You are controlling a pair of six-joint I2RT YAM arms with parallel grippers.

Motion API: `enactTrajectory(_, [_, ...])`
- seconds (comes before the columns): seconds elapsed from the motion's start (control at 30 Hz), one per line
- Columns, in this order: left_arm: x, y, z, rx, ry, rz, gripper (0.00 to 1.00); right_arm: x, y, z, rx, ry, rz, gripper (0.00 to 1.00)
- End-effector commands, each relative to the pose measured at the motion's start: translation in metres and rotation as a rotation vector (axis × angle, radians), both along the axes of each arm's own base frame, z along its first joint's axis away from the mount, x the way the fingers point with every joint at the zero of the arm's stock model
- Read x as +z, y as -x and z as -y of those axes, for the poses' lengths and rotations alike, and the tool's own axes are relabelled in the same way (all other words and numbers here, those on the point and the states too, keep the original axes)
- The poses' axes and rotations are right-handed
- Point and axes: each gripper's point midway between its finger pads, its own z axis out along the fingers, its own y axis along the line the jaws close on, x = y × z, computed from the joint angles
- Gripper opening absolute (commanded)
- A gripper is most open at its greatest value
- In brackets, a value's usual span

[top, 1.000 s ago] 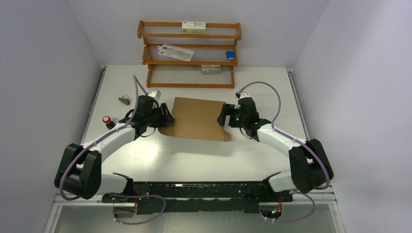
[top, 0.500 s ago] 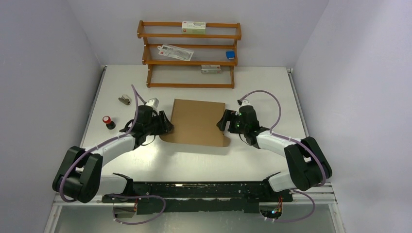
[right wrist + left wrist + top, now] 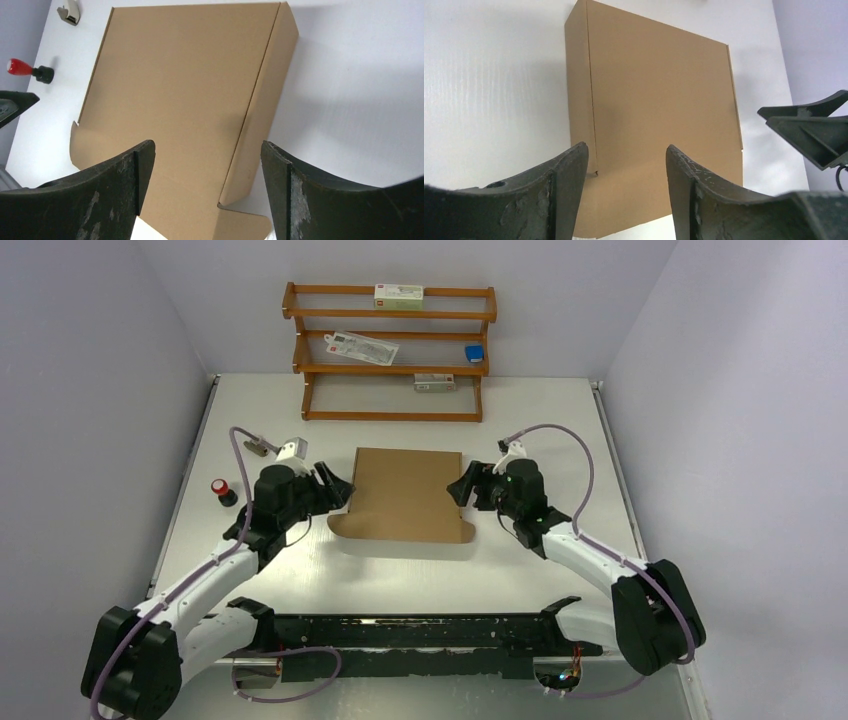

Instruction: Fold the paper box

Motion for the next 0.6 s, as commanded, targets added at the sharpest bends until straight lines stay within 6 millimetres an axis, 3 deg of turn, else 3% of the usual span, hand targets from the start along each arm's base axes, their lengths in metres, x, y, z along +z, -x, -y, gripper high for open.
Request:
enactTrajectory(0.0, [-0.01, 0.002, 0.005, -0.014, 0.033, 0.005, 0.63, -0.016, 0.014, 0.002, 0.007, -0.031, -0.024, 0.8])
enactTrajectory(0.37, [-0.052, 0.008, 0.014, -0.091, 0.001, -0.065, 0.55, -0.052, 0.025, 0.007, 0.004, -0.01, -0.087, 0.7])
enactTrajectory(0.47, [-0.054, 0.011, 0.01, -0.082, -0.013, -0.084, 0.55, -0.044, 0.023, 0.007, 0.013, 0.014, -0.065, 0.69])
enactTrajectory(0.57, [-0.041, 0.009, 0.003, -0.039, -0.031, -0.081, 0.59, -0.025, 0.02, 0.005, 0.052, 0.06, -0.011, 0.72])
